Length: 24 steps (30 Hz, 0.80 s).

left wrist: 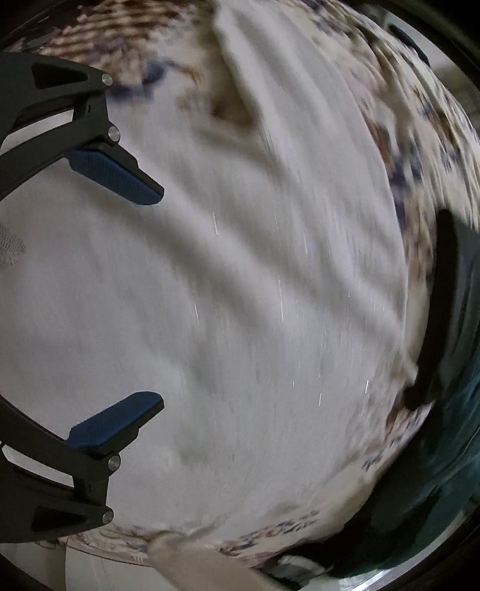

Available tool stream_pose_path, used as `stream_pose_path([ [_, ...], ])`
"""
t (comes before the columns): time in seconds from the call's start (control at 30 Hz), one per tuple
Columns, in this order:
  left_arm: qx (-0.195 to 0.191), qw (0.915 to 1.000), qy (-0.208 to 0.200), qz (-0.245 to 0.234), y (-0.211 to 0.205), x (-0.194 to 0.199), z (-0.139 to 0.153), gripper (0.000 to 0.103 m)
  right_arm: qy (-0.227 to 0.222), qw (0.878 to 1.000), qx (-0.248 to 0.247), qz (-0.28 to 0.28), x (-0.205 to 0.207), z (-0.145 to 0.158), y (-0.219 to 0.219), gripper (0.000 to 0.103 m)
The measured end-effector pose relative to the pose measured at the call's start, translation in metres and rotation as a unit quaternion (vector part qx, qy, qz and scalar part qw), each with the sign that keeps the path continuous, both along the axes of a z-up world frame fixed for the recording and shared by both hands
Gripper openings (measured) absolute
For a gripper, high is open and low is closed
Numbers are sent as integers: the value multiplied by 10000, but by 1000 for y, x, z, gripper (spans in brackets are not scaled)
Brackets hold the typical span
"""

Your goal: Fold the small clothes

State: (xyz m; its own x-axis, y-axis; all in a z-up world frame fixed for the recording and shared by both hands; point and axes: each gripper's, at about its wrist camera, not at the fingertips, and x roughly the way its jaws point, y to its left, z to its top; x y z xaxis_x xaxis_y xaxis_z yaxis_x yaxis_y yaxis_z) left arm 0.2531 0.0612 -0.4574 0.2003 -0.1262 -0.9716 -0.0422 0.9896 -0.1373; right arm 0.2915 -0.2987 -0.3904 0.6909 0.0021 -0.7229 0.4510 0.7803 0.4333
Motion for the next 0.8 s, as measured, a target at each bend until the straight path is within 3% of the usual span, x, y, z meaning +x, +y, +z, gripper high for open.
stream_pose_path([
  [0.17, 169, 9993, -2, 319, 62, -19, -1, 103, 507, 9947, -259, 854, 75, -78, 155, 13],
  [0.3, 132, 9978, 42, 656, 113, -27, -7, 103, 921, 9869, -501, 1229, 104, -131, 234, 13],
  [0.47, 97, 9950, 12, 996, 152, -37, -10, 103, 1275, 9740, -910, 1638, 128, -175, 307, 13],
  [0.53, 82, 9928, 32, 1192, 170, -40, -11, 103, 1573, 9619, -741, 2108, 138, -193, 328, 21],
  [0.6, -22, 9887, 13, 1497, 195, -48, -8, 103, 2010, 9405, 74, 2740, 141, -208, 342, 23],
  [0.63, -60, 9863, -10, 1648, 207, -51, -6, 103, 1885, 9383, 406, 2870, 134, -204, 341, 28],
  [0.67, -98, 9828, -44, 1845, 222, -55, -4, 103, 1688, 9409, 613, 2871, 123, -195, 334, 40],
  [0.73, -142, 9731, -128, 2295, 254, -61, 0, 103, 1492, 9491, 745, 2674, 103, -179, 312, 47],
  [0.8, -160, 9616, -193, 2733, 283, -65, -3, 103, 1545, 9577, 554, 2364, 86, -169, 287, 63],
])
